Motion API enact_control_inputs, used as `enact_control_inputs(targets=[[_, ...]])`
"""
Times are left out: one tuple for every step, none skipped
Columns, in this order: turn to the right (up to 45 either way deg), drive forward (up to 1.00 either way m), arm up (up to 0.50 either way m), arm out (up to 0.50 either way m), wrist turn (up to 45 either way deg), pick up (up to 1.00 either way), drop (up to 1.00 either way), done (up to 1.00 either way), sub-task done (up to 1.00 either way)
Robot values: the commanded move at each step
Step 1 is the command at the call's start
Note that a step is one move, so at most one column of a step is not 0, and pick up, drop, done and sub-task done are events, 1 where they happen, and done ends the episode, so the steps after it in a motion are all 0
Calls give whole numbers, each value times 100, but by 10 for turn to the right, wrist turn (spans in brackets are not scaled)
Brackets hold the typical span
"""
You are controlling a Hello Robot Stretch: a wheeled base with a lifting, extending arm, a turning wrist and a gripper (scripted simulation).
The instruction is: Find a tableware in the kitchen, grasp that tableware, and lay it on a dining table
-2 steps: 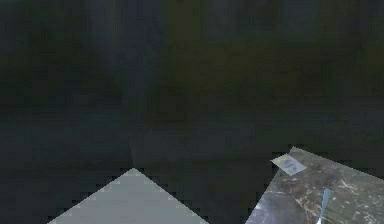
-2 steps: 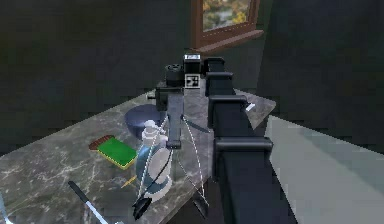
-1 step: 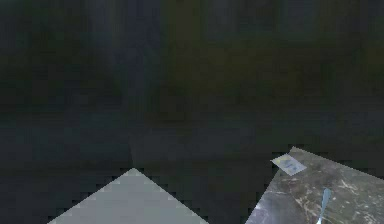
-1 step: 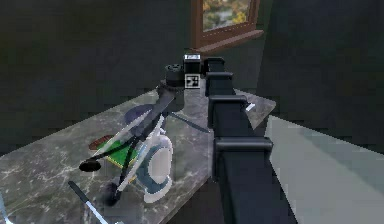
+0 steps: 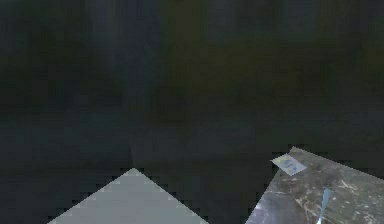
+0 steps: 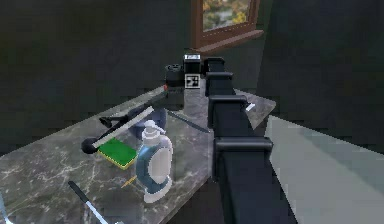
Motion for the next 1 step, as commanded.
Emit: enact_control_inputs(targets=[[0, 0, 0, 0, 450, 0, 0, 0, 0]])
